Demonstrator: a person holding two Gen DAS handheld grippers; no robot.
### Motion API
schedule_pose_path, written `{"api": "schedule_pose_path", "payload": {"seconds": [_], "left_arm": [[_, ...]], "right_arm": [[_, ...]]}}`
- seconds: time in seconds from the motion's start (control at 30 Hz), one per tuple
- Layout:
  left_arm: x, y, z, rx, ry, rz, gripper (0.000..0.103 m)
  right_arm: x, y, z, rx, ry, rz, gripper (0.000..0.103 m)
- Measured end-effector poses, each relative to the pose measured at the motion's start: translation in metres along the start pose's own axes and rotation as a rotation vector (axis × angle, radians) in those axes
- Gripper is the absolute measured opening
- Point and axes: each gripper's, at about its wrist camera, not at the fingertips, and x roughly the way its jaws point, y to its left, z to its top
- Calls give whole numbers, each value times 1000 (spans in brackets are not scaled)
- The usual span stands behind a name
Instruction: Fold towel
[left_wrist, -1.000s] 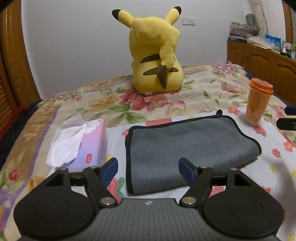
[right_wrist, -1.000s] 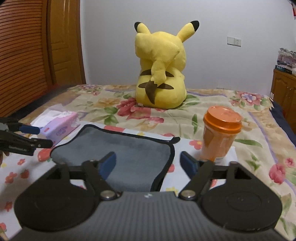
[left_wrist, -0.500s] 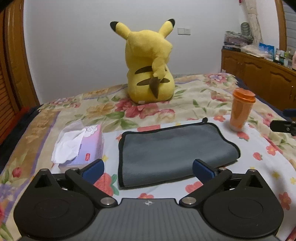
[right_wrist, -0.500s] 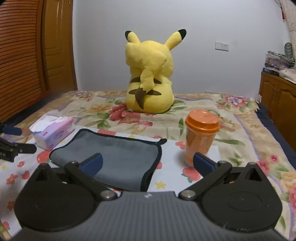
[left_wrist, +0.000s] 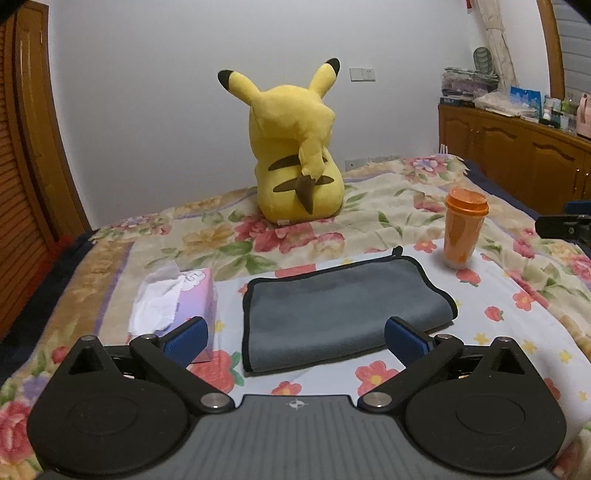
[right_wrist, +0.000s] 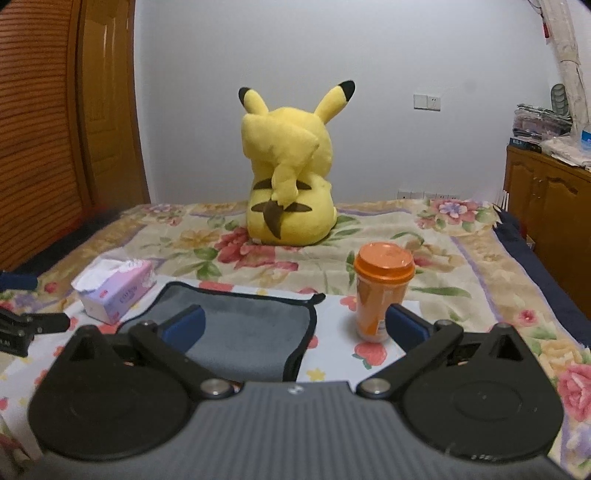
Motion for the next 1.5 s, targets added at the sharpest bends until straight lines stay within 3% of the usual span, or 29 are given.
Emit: {"api": "schedule_pose_path", "payload": {"seconds": [0.43,0.77,1.5], "left_arm": [[-65,-19,15,-51,-47,-3,103],[-102,-28,8,-72,-59,-5,103],[-124,-40,-43,-84,-17,-4,103]], "right_arm": [[-53,8,14,0,-29,7,103],[-84,23,9,-6,-41,16,103],[-110,47,-28,7,-38,31,103]]}}
